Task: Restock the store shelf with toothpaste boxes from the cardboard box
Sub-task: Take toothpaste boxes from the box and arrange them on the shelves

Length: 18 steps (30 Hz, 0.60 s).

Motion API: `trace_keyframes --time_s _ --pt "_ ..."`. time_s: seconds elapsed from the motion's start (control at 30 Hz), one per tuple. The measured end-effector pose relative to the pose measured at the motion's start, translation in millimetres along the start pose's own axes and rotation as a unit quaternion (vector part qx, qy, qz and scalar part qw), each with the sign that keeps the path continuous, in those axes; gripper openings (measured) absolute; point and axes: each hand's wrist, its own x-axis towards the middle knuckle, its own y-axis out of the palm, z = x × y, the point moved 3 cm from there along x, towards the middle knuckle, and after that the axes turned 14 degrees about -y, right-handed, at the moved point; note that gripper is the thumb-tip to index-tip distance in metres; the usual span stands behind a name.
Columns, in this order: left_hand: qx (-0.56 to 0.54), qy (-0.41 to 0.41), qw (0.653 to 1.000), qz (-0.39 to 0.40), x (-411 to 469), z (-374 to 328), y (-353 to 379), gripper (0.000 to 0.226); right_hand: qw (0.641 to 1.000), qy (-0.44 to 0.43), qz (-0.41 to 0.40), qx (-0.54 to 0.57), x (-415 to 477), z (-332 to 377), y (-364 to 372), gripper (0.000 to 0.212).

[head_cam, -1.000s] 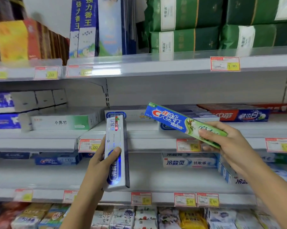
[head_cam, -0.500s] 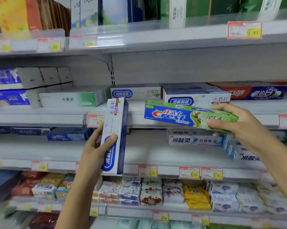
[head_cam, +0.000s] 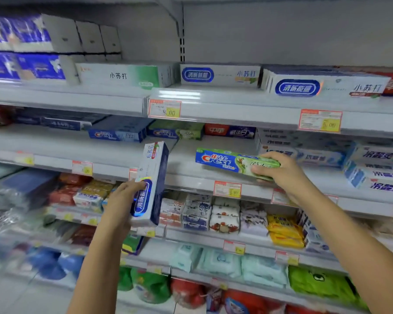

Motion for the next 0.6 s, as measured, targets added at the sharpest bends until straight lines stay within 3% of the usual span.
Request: trace_keyframes --time_s 0.1,0.23,0.33,0.4,0.6 --pt "-0.056 -0.011 0.998 -0.024 11.9 -2.2 -20.4 0.020 0.998 0.025 0.023 0.061 23.6 4.7 37.8 0.031" --pt "-0.116 -0.010 0.991 -0.063 21.2 -6.9 -47.4 0.031 0.996 0.013 0.081 0.037 58.1 15.6 98.4 0.032" --pt "-0.127 -0.004 0.989 -0.082 28.9 -13.1 -67.2 0.023 0.994 0.000 0.105 0.015 83.6 16.2 143.9 0.050" --pt "-0.121 -0.005 0.989 -0.084 33.5 -16.9 -76.3 0.019 0.995 -0.008 0.104 -0.003 99.6 13.7 165.6 0.056" --pt "-0.085 -0.009 0.993 -0.082 52.7 -23.3 -89.2 0.032 0.990 0.019 0.040 -0.136 148.4 -5.0 183.3 0.044"
